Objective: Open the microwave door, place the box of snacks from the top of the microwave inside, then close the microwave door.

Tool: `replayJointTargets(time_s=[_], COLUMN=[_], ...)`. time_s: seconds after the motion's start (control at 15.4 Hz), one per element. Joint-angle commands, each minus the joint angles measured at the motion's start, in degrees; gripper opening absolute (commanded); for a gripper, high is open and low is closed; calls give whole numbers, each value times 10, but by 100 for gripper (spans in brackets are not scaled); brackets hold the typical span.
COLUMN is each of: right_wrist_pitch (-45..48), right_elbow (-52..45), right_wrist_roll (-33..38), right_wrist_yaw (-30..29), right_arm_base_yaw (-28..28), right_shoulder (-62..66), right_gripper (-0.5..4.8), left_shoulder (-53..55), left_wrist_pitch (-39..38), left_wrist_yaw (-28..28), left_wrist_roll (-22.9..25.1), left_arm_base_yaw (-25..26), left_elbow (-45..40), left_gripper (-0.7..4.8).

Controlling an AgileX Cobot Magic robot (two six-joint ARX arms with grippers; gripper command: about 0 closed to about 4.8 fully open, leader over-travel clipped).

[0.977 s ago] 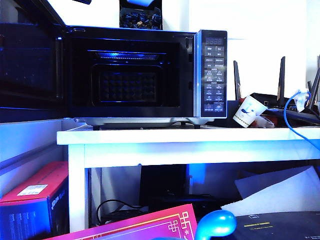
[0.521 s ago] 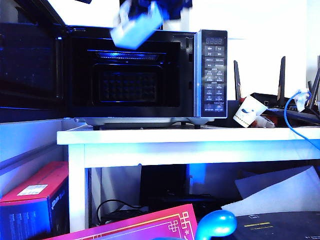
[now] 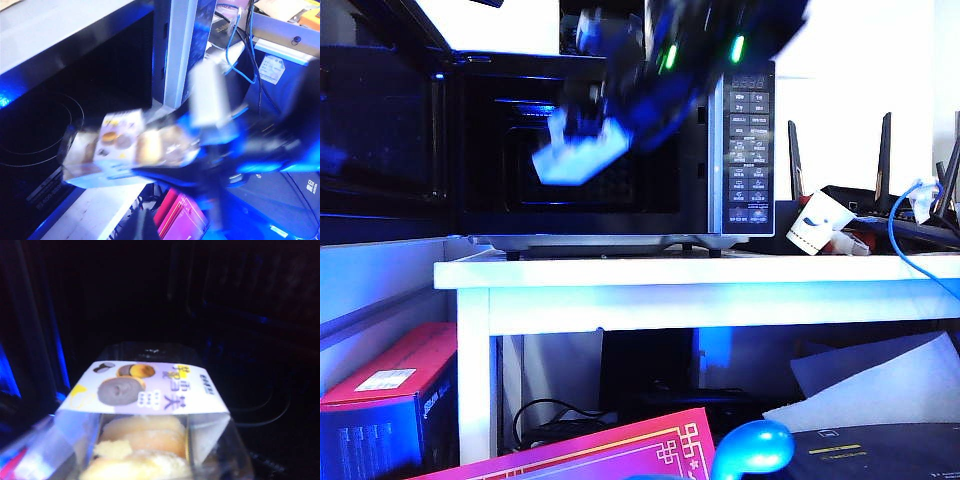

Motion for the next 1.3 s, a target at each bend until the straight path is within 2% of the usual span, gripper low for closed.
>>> replayJointTargets(time_s=[0.07, 0.33, 0.91, 1.3], right_wrist_pitch=[144, 226, 112, 101], right_elbow=[3, 17, 284, 371], right_wrist_roll=[6, 6, 21, 21], right_wrist_yaw=[83, 86, 88, 96], right_arm_base_yaw=[0, -10, -17, -28], right_shoulder=[46, 100, 276, 332], right_gripper=[264, 264, 264, 264], left_shoulder=[-2, -2, -2, -2], left_wrist_pitch=[1, -1, -3, -3], left_wrist_yaw=[4, 4, 4, 4], left_wrist_roll=[0, 0, 0, 0], left_arm_base_yaw=[0, 0, 0, 0], left_elbow=[1, 1, 1, 1], left_gripper=[-5, -5, -5, -5])
